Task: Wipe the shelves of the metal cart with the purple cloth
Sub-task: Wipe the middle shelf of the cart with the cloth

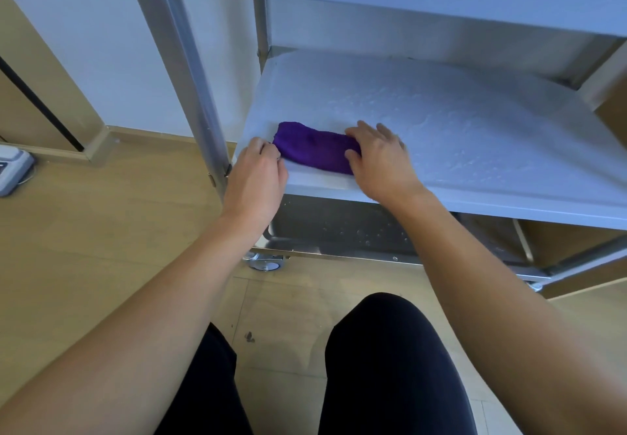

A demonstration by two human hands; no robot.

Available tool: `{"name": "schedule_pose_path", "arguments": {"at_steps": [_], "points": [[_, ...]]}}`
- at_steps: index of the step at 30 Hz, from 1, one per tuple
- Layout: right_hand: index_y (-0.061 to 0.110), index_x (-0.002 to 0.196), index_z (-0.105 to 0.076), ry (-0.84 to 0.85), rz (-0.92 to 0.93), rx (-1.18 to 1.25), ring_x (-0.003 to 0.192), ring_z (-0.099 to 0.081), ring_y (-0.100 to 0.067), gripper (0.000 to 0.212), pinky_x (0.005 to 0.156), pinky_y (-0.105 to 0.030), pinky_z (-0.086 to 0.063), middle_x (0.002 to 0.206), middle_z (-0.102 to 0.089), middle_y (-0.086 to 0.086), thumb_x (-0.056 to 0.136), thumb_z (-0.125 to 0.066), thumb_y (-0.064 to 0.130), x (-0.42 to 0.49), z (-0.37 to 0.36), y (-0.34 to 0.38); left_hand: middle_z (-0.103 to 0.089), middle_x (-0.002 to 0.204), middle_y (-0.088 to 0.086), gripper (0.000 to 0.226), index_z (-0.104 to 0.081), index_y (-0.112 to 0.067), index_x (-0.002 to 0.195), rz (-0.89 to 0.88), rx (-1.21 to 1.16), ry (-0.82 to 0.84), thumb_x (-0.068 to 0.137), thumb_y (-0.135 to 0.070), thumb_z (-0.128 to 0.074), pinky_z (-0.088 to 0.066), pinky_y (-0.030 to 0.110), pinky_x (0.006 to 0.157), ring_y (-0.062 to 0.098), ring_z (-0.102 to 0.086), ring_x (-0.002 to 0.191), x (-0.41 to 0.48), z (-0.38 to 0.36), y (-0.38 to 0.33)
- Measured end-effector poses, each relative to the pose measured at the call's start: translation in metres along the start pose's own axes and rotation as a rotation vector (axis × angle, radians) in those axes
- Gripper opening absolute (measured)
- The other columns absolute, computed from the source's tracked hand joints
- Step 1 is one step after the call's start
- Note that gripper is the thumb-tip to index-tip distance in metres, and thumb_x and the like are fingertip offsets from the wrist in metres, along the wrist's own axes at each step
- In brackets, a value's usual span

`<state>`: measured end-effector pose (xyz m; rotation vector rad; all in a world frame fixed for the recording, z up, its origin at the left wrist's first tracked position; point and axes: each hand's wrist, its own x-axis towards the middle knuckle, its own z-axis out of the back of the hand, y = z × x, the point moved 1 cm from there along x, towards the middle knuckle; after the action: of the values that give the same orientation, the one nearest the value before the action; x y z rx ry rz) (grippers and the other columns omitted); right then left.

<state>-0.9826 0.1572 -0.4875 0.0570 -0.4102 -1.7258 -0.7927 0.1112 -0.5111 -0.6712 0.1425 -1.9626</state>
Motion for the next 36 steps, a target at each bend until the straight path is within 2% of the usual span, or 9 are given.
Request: {"name": "schedule_pose_path", "arguments": {"at_steps": [2, 5, 8, 11, 15, 22, 28, 33, 36], "points": [[0.014, 0.145, -0.041, 0.144, -0.042, 0.044, 0.128, -0.045, -0.031, 0.048, 0.116, -0.045, -0.025, 0.137, -0.054, -0.01, 0.099, -0.048, 0.023, 0.007, 0.006, -0.005, -0.056, 0.104, 0.012, 0.022, -0.063, 0.001, 0.099, 0.014, 0.013, 0.005, 0.096, -0.01, -0.045, -0.046, 0.035, 0.07, 0.027, -0.056, 0.088, 0.002, 0.002, -0.002], [0.012, 0.145, -0.041, 0.133, 0.018, -0.011, 0.125, -0.047, -0.031, 0.054, 0.119, -0.044, -0.019, 0.133, -0.053, -0.013, 0.093, -0.052, 0.023, 0.017, 0.011, -0.001, -0.055, 0.104, 0.014, 0.019, -0.06, 0.001, 0.098, 0.038, 0.048, 0.026, 0.095, -0.008, -0.044, -0.045, 0.038, 0.07, 0.03, -0.055, 0.09, 0.004, 0.005, -0.008], [0.008, 0.127, -0.054, 0.111, 0.034, -0.039, 0.114, -0.047, -0.033, 0.044, 0.094, -0.039, -0.043, 0.119, -0.055, -0.013, 0.086, -0.057, 0.024, 0.02, 0.01, 0.012, -0.054, 0.105, 0.015, 0.018, -0.059, 0.001, 0.1, 0.041, 0.056, 0.033, 0.095, -0.009, -0.045, -0.043, 0.037, 0.07, 0.03, -0.054, 0.093, 0.003, 0.006, -0.013], [0.013, 0.101, -0.06, 0.111, 0.006, -0.079, 0.093, -0.057, -0.027, 0.031, 0.073, -0.034, -0.043, 0.095, -0.061, -0.005, 0.087, -0.056, 0.041, 0.022, 0.009, 0.021, -0.054, 0.108, 0.015, 0.02, -0.059, 0.0, 0.105, 0.03, 0.051, 0.031, 0.097, -0.012, -0.045, -0.041, 0.034, 0.071, 0.029, -0.053, 0.096, -0.001, 0.008, -0.013], [0.022, 0.11, -0.056, 0.105, 0.089, -0.035, 0.086, -0.054, -0.02, 0.036, 0.077, -0.035, -0.045, 0.094, -0.057, 0.003, 0.088, -0.058, 0.051, 0.021, 0.007, 0.023, -0.053, 0.113, 0.015, 0.024, -0.058, 0.0, 0.111, 0.029, 0.047, 0.036, 0.098, -0.015, -0.044, -0.043, 0.034, 0.075, 0.029, -0.054, 0.1, -0.004, 0.006, -0.013], [0.01, 0.117, -0.048, -0.025, 0.045, 0.023, 0.085, -0.059, -0.035, 0.029, 0.065, -0.034, -0.039, 0.096, -0.065, -0.012, 0.098, -0.055, 0.031, 0.018, 0.008, 0.022, -0.052, 0.12, 0.014, 0.031, -0.056, -0.003, 0.122, 0.024, 0.009, 0.039, 0.099, -0.021, -0.046, -0.047, 0.037, 0.088, 0.029, -0.052, 0.11, -0.004, 0.001, -0.015], [0.009, 0.115, -0.052, -0.089, -0.07, 0.643, 0.085, -0.055, -0.019, 0.025, 0.067, -0.021, -0.045, 0.097, -0.059, -0.002, 0.096, -0.058, 0.025, 0.02, 0.026, 0.03, -0.051, 0.129, 0.015, 0.044, -0.044, -0.011, 0.141, 0.029, -0.194, 0.053, 0.103, -0.03, -0.038, -0.045, 0.039, 0.092, 0.03, -0.051, 0.117, 0.006, -0.008, -0.032], [0.004, 0.117, -0.053, -0.055, -0.274, 1.518, 0.095, -0.067, -0.028, 0.024, 0.085, -0.044, -0.058, 0.107, -0.066, -0.016, 0.097, -0.061, 0.014, 0.019, 0.031, 0.031, -0.054, 0.135, -0.001, 0.048, -0.024, -0.035, 0.15, 0.197, -0.751, 0.125, 0.103, -0.044, -0.03, -0.049, 0.036, 0.097, 0.016, -0.057, 0.116, 0.018, -0.004, -0.049], [0.002, 0.117, -0.052, -0.023, -0.294, 1.725, 0.093, -0.068, -0.029, 0.023, 0.084, -0.047, -0.058, 0.107, -0.066, -0.017, 0.097, -0.059, 0.012, 0.02, 0.035, 0.028, -0.052, 0.138, -0.009, 0.049, -0.032, -0.033, 0.147, 0.284, -1.128, 0.099, 0.1, -0.037, -0.045, -0.051, 0.032, 0.098, 0.008, -0.057, 0.117, 0.023, 0.002, -0.057]]}}
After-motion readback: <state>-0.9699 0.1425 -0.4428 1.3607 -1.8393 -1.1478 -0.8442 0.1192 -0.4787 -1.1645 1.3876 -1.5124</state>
